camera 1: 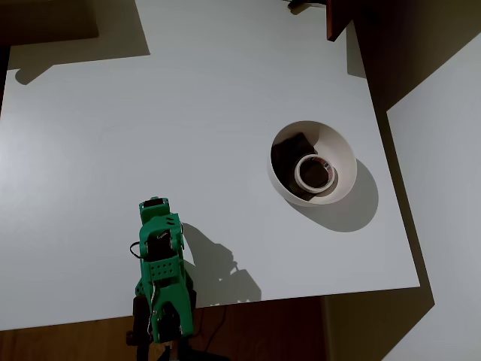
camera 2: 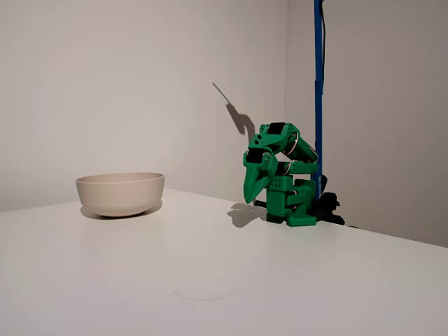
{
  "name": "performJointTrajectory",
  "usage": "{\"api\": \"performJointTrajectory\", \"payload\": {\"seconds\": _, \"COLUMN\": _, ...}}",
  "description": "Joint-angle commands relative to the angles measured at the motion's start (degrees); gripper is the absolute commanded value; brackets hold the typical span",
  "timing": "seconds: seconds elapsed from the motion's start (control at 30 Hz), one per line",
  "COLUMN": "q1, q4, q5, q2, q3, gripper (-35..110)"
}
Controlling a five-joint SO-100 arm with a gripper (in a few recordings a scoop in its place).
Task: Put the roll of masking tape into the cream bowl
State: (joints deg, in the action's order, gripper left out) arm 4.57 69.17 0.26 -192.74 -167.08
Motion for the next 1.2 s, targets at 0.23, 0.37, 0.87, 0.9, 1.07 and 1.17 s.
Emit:
{"api": "performJointTrajectory", "payload": {"seconds": 0.23, "q1": 1.3, "q4": 9.4, "q5": 1.9, "q2": -1.5, "q3": -0.1, "gripper": -8}}
{"api": "performJointTrajectory", "payload": {"seconds": 0.37, "q1": 1.3, "q4": 10.3, "q5": 1.5, "q2": -1.4, "q3": 0.1, "gripper": -8}}
{"api": "performJointTrajectory", "payload": {"seconds": 0.87, "q1": 0.8, "q4": 10.3, "q5": 1.8, "q2": -1.4, "q3": 0.1, "gripper": -8}}
{"api": "performJointTrajectory", "payload": {"seconds": 0.9, "q1": 0.8, "q4": 10.3, "q5": 1.8, "q2": -1.4, "q3": 0.1, "gripper": -8}}
{"api": "performJointTrajectory", "payload": {"seconds": 1.07, "q1": 0.8, "q4": 10.3, "q5": 1.8, "q2": -1.4, "q3": 0.1, "gripper": -8}}
{"api": "performJointTrajectory", "payload": {"seconds": 1.17, "q1": 0.8, "q4": 10.3, "q5": 1.8, "q2": -1.4, "q3": 0.1, "gripper": -8}}
